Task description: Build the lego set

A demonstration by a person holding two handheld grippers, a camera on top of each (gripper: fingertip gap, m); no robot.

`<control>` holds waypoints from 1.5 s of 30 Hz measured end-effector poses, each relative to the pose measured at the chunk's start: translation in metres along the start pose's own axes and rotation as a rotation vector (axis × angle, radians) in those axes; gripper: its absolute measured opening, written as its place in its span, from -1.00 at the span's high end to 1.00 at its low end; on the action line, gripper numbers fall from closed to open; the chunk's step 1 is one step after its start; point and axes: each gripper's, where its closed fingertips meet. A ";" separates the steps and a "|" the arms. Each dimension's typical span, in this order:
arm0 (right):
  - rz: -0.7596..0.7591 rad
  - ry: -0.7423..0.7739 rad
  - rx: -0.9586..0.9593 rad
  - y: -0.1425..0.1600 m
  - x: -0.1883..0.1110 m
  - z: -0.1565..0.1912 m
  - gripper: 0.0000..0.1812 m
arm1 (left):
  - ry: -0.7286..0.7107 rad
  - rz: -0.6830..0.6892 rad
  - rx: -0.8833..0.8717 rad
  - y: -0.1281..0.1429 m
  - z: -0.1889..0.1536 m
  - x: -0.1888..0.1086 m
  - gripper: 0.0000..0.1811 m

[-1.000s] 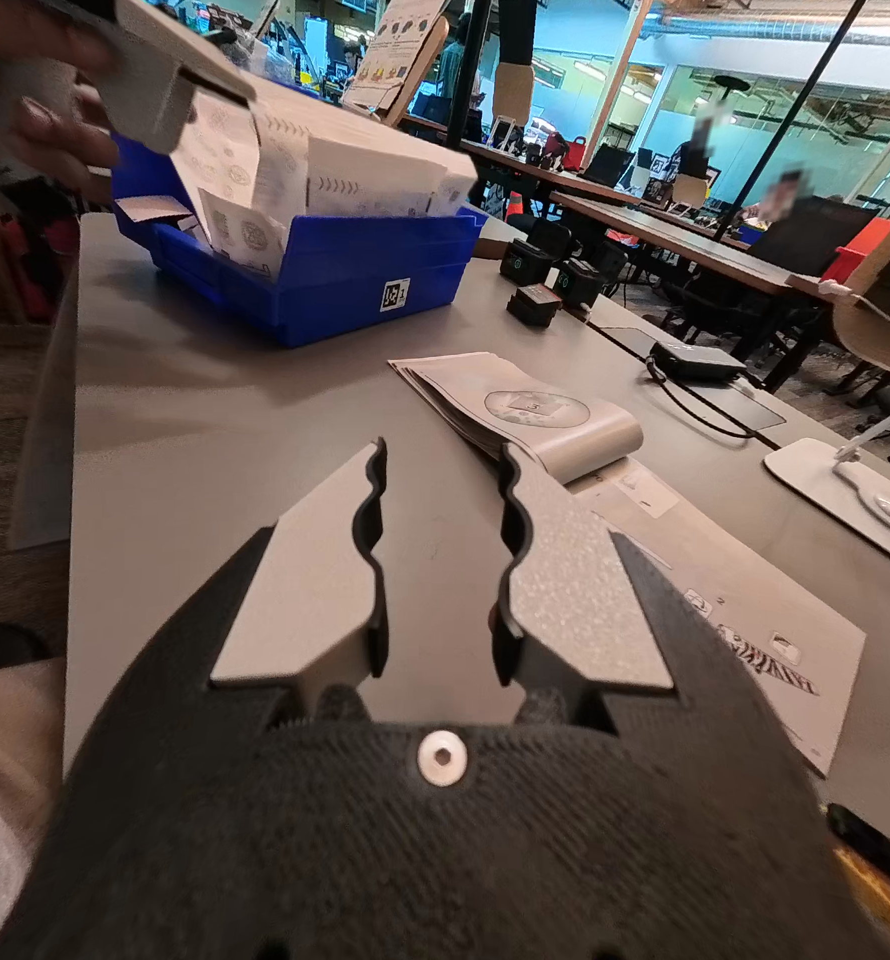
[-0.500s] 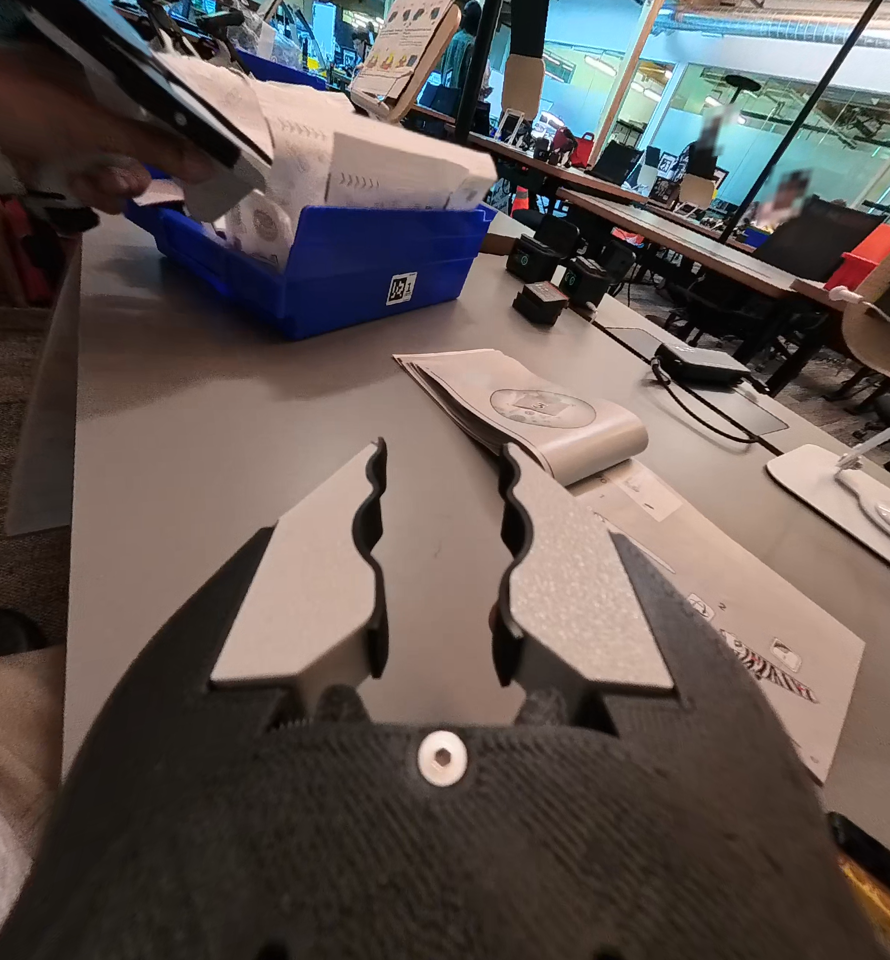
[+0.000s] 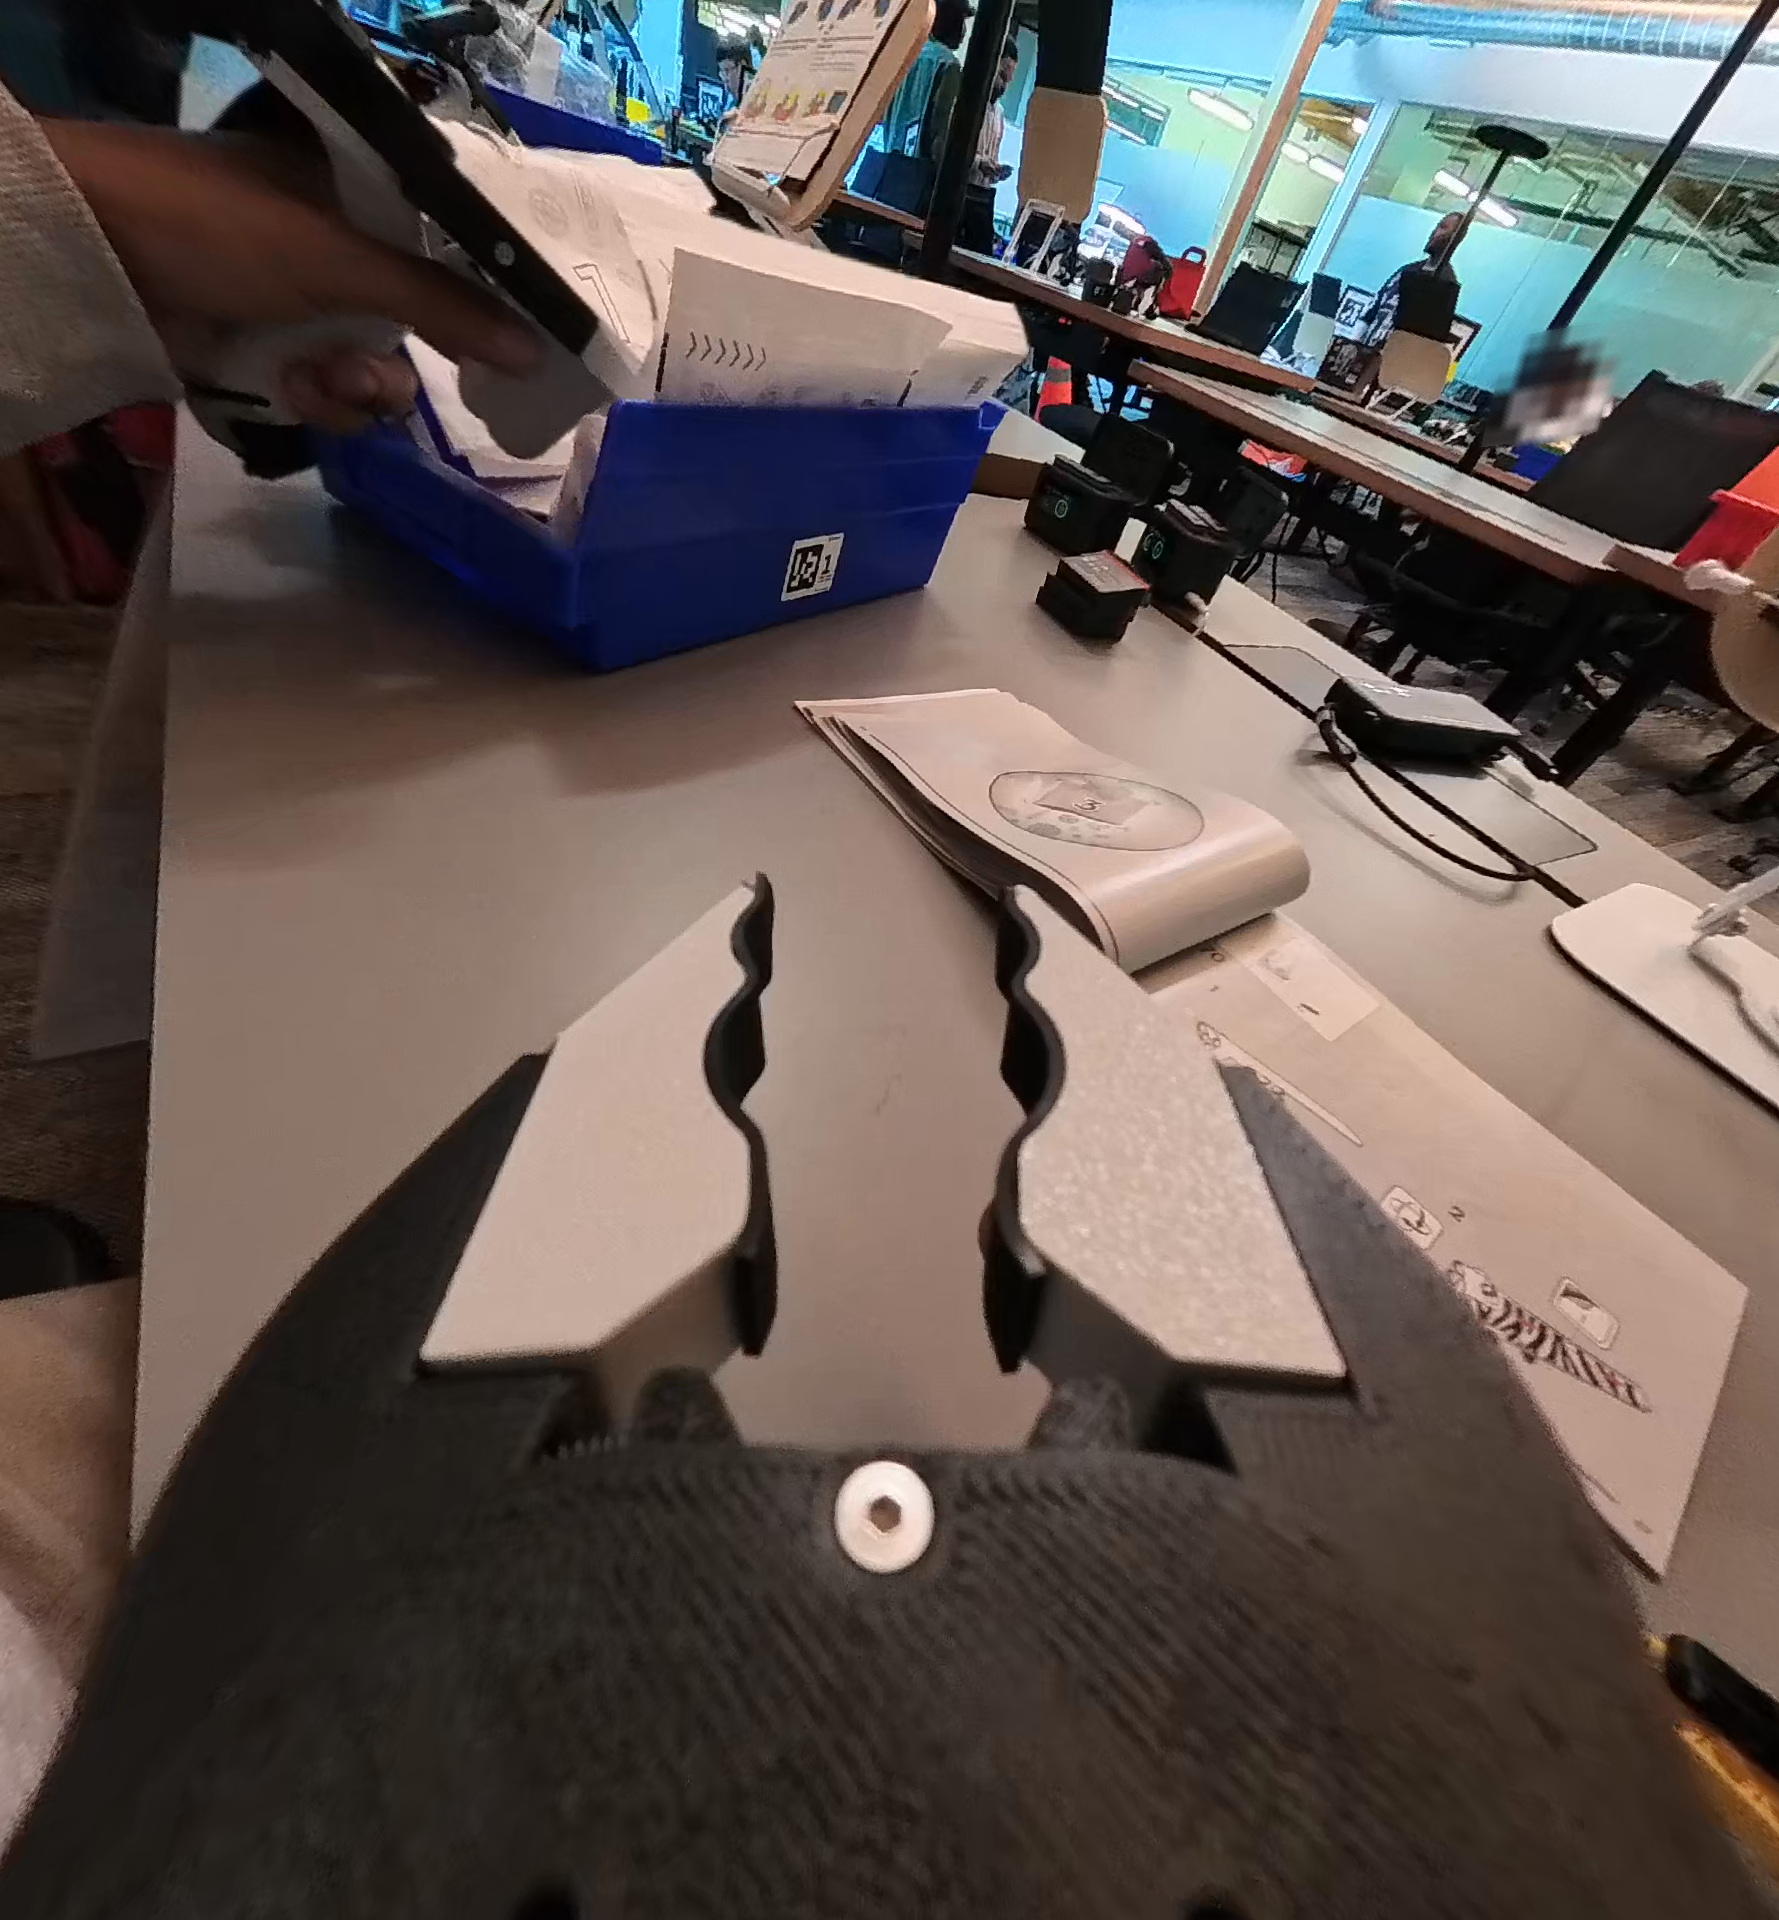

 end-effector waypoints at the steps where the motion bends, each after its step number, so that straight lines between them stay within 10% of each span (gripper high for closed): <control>1: 0.001 0.001 -0.008 0.000 0.000 0.001 0.54 | 0.002 -0.006 -0.014 0.000 0.000 0.001 0.74; 10: -0.011 0.012 -0.036 -0.003 0.000 0.003 0.54 | -0.169 -0.209 -0.079 -0.027 0.044 -0.027 1.00; 23: -0.035 0.016 -0.037 -0.006 -0.002 0.003 0.55 | 0.307 -0.711 -0.467 -0.100 0.047 -0.144 1.00; 31: -0.058 0.020 -0.016 -0.007 -0.004 0.001 0.55 | 0.269 -0.805 -0.527 -0.091 0.083 -0.174 1.00; 38: -0.046 0.017 -0.034 -0.004 -0.003 0.003 0.55 | 0.525 -0.924 -0.491 -0.108 0.054 -0.213 1.00; 45: -0.046 0.028 0.032 -0.003 -0.004 -0.005 0.58 | 0.917 -0.879 -0.127 -0.129 -0.064 -0.268 1.00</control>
Point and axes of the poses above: each gripper's, where its closed fingertips meet, x out along the fingers, y out of its underside, z = x × y across the jaws, and after that the axes turned 4 degrees about x, right-handed
